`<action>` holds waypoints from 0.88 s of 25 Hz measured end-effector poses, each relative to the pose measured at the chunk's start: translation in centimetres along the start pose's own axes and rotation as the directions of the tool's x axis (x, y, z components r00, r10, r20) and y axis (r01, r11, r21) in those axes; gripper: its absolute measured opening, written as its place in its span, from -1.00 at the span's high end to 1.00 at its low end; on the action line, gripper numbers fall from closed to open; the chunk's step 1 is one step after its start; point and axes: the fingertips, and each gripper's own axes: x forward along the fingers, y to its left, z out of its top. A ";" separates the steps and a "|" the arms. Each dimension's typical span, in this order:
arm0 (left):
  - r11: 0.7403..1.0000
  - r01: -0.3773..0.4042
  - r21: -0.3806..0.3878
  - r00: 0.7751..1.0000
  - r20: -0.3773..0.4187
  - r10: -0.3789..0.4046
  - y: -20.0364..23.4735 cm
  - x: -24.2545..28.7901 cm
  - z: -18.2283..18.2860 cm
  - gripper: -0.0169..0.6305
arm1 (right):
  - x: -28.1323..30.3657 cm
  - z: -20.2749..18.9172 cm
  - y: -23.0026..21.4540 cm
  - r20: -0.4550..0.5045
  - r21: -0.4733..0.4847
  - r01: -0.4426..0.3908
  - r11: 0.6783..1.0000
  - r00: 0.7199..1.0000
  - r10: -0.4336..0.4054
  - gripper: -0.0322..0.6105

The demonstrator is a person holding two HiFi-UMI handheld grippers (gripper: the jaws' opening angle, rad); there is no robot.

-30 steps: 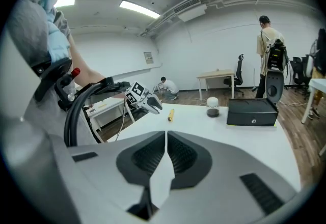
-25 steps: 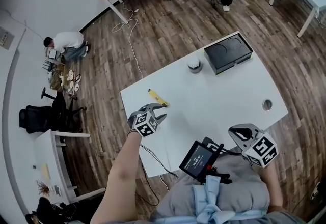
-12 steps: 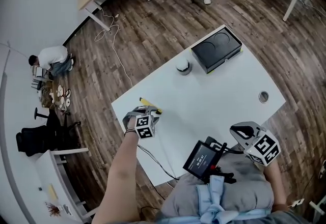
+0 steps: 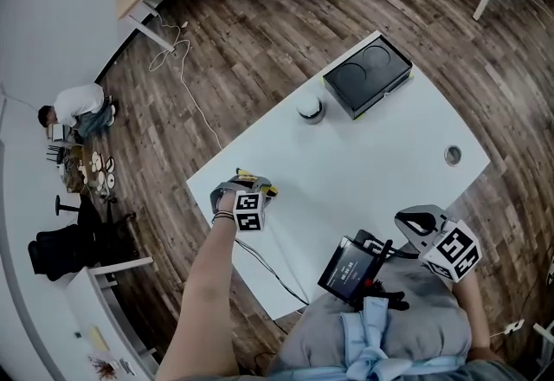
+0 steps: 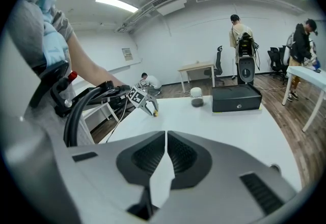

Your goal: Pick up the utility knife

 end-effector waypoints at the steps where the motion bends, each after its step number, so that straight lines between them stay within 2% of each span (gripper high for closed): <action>1: 1.000 0.017 0.020 1.000 -0.006 -0.017 -0.1 0.2 -0.2 0.50 | 0.1 0.0 0.0 -0.002 0.003 0.001 1.000 1.000 -0.001 0.81; 7: 0.991 0.089 0.102 0.996 -0.026 -0.087 -0.5 0.9 -0.8 0.50 | 0.2 -0.6 0.6 -0.015 0.025 0.024 0.999 1.000 -0.024 0.81; 16: 0.969 0.220 0.113 0.975 -0.032 -0.218 -1.1 1.5 -0.5 0.51 | -0.1 -0.8 0.7 -0.013 0.054 0.079 0.995 0.997 -0.079 0.81; 22: 0.972 0.227 0.067 0.974 -0.005 -0.227 -0.9 1.5 -0.3 0.51 | -0.4 -0.9 0.6 -0.007 0.058 0.098 0.994 0.995 -0.097 0.81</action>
